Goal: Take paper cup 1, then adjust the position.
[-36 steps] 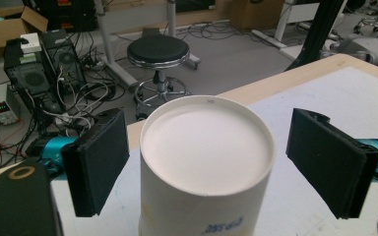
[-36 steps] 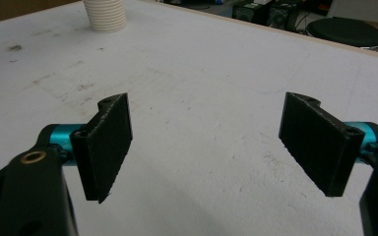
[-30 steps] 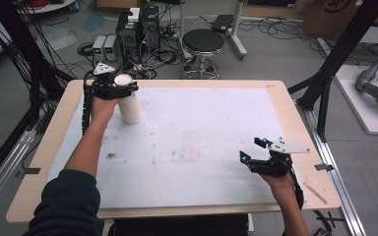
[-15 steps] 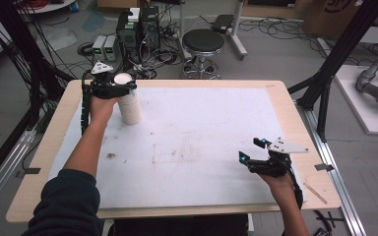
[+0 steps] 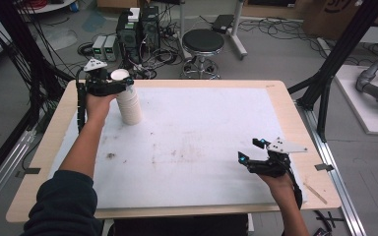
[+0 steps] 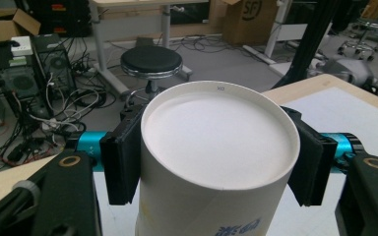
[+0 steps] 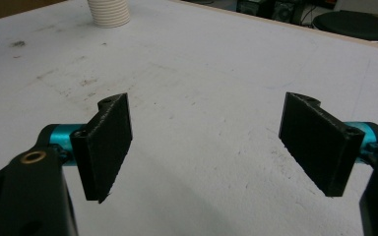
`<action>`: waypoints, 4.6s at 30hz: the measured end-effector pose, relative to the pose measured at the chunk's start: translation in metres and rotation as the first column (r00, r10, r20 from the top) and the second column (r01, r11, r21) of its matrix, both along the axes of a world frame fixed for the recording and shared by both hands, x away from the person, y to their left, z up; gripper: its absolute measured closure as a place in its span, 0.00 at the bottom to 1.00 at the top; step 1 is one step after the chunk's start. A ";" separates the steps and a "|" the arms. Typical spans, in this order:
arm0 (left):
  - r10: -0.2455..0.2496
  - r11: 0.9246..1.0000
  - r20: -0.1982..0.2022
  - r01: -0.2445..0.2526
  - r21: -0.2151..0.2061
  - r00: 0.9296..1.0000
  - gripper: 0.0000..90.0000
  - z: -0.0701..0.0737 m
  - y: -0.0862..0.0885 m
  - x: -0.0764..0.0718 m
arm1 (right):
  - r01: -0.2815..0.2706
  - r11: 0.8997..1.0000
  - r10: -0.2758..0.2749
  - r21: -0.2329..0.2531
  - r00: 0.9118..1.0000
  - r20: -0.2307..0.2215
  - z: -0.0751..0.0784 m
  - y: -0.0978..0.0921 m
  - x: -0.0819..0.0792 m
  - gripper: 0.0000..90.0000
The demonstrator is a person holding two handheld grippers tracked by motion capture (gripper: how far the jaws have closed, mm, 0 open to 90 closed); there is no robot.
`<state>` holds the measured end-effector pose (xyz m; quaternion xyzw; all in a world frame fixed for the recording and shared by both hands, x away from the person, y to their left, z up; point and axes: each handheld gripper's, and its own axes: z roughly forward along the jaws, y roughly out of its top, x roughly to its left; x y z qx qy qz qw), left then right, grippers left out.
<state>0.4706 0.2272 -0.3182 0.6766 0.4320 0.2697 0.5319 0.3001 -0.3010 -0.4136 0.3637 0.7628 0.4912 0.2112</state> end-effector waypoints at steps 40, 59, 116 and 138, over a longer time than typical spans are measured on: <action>-0.242 0.965 0.170 0.255 -0.057 0.955 0.40 0.020 0.000 -0.124 | -0.075 0.997 0.075 0.015 0.997 -0.013 0.004 0.013 -0.002 0.23; -0.386 0.918 0.102 0.393 -0.054 0.917 0.40 -0.026 -0.039 -0.130 | -0.130 0.991 0.131 0.026 0.991 -0.036 0.004 0.019 -0.001 0.23; -0.710 0.700 0.045 0.711 -0.064 0.703 0.40 -0.049 -0.138 -0.154 | -0.528 0.846 0.531 0.068 0.847 -0.027 0.017 0.104 0.007 0.23; -0.784 0.614 0.044 0.784 -0.089 0.619 0.40 -0.054 -0.158 -0.155 | -0.610 0.787 0.615 0.092 0.787 -0.048 0.017 0.125 0.010 0.23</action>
